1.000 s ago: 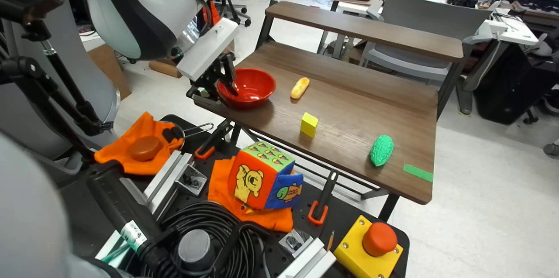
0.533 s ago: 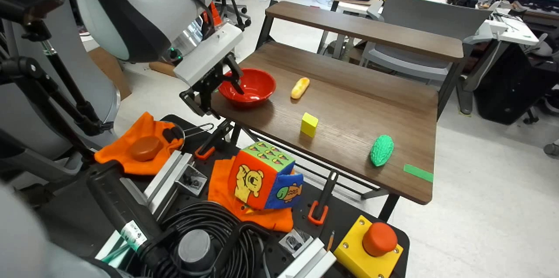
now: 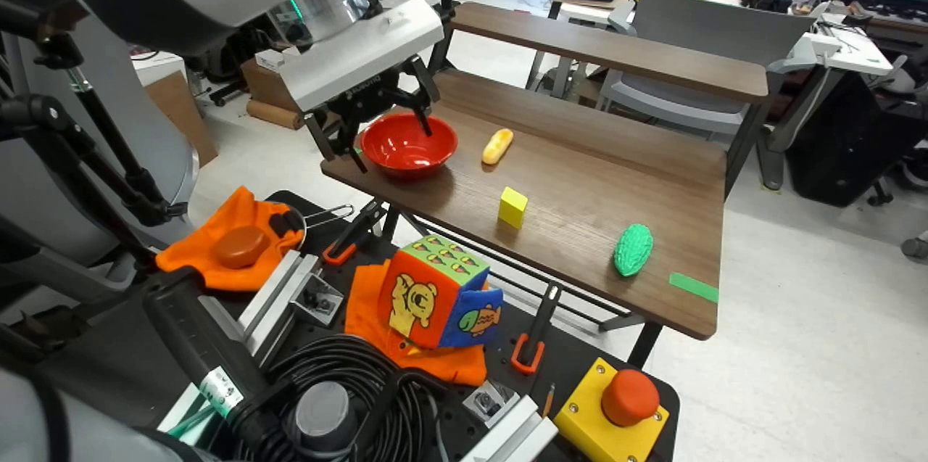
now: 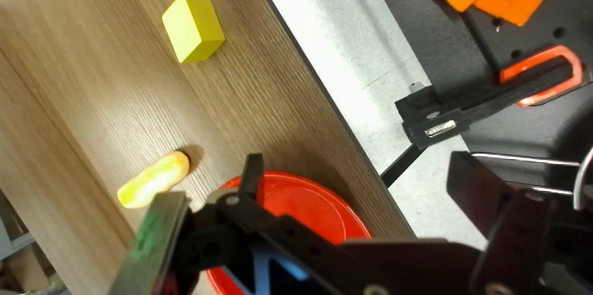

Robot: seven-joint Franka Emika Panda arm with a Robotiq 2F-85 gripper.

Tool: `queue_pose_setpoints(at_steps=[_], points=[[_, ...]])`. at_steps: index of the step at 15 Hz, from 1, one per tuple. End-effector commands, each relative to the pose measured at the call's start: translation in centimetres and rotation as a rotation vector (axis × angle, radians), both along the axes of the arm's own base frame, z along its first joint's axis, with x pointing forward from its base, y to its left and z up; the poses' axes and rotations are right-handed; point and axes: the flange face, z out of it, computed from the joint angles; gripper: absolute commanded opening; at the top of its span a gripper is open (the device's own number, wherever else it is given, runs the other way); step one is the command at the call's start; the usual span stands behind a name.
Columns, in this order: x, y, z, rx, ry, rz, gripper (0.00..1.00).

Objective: Move the red bowl forward

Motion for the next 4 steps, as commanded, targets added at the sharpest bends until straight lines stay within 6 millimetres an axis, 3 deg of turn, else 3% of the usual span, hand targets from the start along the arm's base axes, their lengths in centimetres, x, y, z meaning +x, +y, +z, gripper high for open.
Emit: queue_pose_setpoints(at_steps=[1, 4], points=[[-0.10, -0.03, -0.01, 0.001, 0.001, -0.001, 1.00], [-0.22, -0.05, -0.11, 0.002, 0.003, -0.001, 1.00]])
